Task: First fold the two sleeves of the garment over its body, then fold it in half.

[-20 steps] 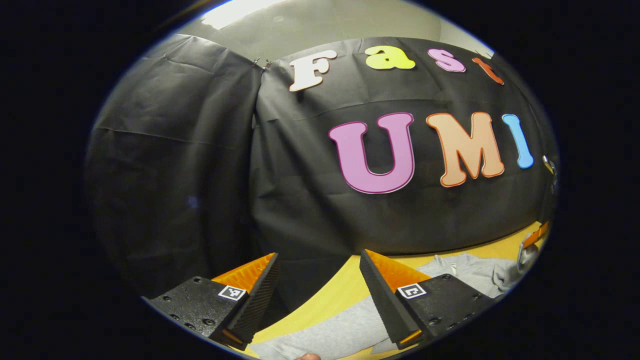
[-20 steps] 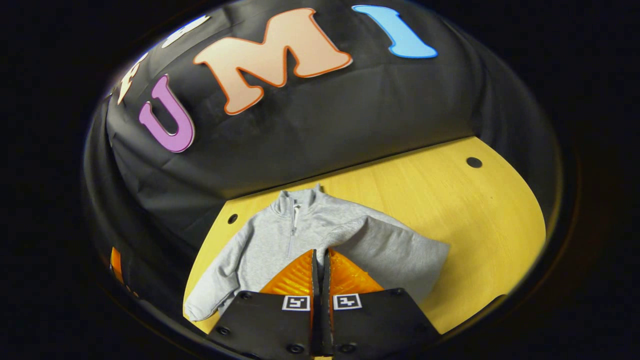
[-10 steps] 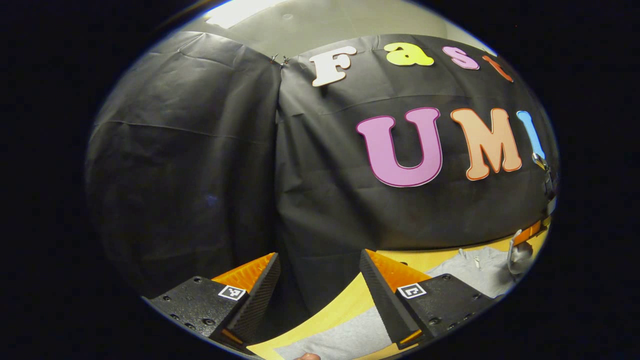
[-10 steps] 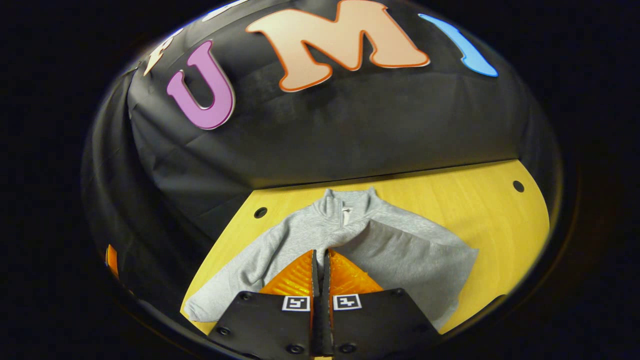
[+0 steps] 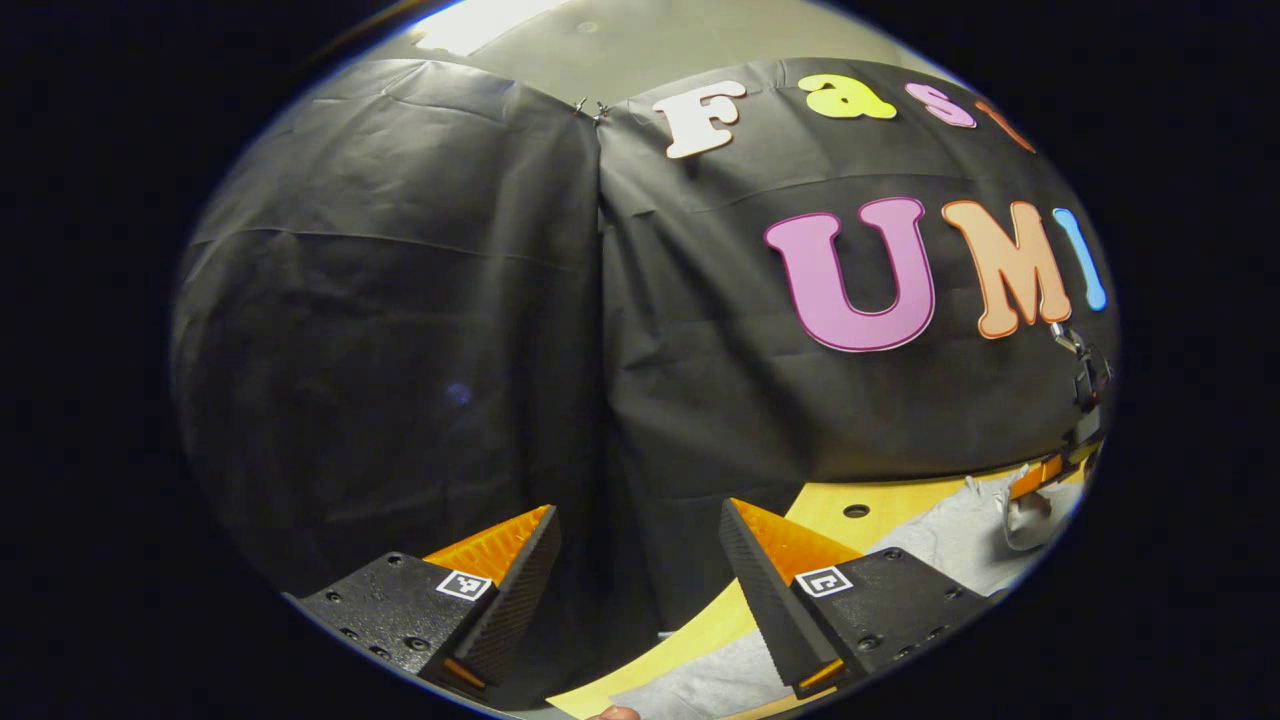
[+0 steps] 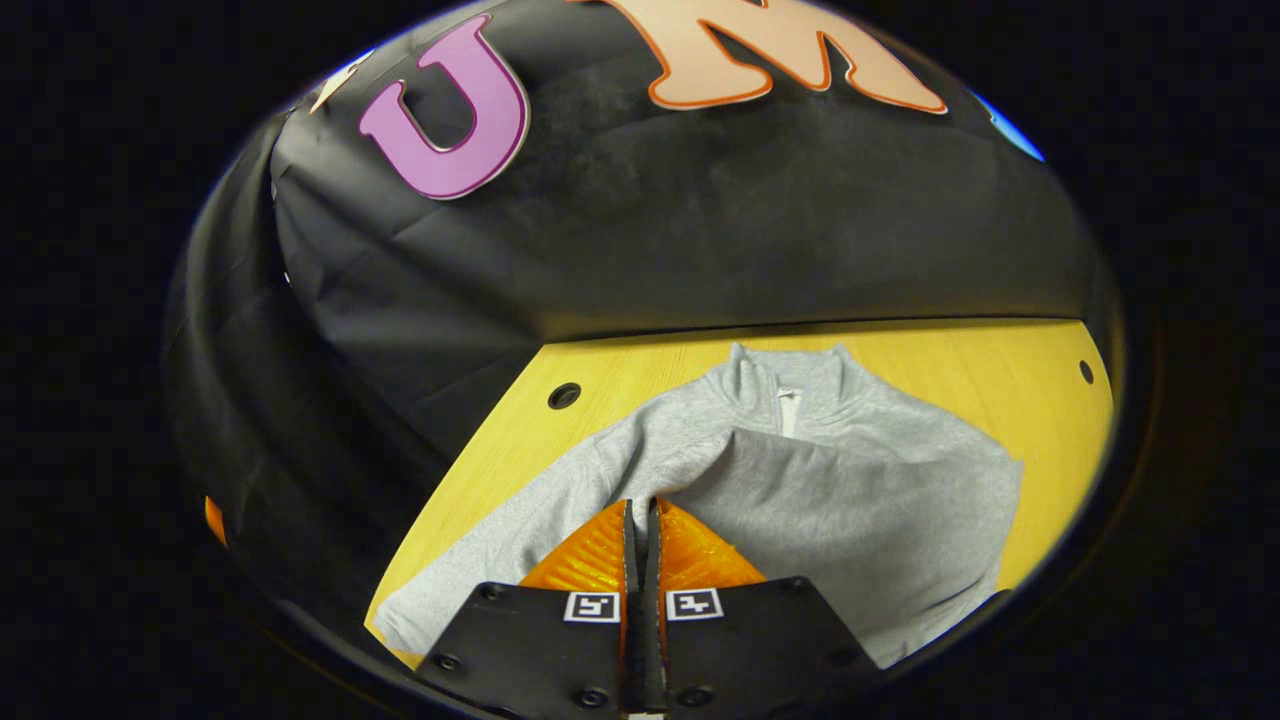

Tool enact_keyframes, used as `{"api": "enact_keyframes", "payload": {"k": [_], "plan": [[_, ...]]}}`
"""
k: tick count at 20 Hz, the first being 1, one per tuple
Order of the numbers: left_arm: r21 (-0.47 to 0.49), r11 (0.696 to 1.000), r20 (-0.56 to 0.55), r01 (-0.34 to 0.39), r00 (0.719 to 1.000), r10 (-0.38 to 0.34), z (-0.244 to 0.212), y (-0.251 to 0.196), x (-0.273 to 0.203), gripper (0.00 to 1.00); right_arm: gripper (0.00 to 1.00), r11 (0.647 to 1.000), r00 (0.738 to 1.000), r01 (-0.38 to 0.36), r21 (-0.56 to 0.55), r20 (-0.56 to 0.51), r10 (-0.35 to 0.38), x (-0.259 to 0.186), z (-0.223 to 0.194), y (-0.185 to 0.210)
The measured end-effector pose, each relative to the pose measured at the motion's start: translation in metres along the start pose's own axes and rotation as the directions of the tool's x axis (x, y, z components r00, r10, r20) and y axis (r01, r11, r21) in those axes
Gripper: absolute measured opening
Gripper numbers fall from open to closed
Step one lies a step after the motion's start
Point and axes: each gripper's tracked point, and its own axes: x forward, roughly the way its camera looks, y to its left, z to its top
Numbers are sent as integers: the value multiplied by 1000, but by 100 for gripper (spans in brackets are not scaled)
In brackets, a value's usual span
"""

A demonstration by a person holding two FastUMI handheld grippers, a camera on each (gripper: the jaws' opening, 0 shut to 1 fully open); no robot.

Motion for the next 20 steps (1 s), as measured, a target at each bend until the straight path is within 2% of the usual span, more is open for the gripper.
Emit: {"api": "enact_keyframes", "payload": {"k": [3,4,5,8,11,12,13,14,15,20], "plan": [[3,1000,-12,-17,1000,17,-8,10,-1,96,0,1000,999,5,23,-51,-3,20,-17,11],[3,1000,-16,-19,1000,19,-11,13,0,94,3,1000,998,6,26,-65,-4,26,-23,13],[3,1000,-20,-20,1000,20,-14,14,1,96,3,1000,997,3,30,-75,-1,30,-26,16],[2,1000,-46,-11,999,11,-25,15,3,94,3,992,993,-74,106,-89,84,32,-27,42],[6,1000,-65,0,998,0,-37,14,7,94,70,989,994,-106,100,-25,109,27,-11,49],[8,1000,-75,7,997,-6,-41,14,8,96,77,991,995,-102,87,-14,103,24,-8,48],[8,1000,-89,15,996,-14,-51,10,8,96,88,993,995,-96,72,-10,97,23,-8,46],[7,1000,-108,22,994,-21,-61,8,7,94,89,994,996,-92,54,-7,93,20,-7,44],[5,1000,-129,27,991,-27,-69,6,8,94,96,995,996,-90,35,-1,90,18,-7,43],[6,998,-254,64,965,-61,-130,-2,0,97,98,994,997,-70,-84,36,73,-4,-5,36]]}}
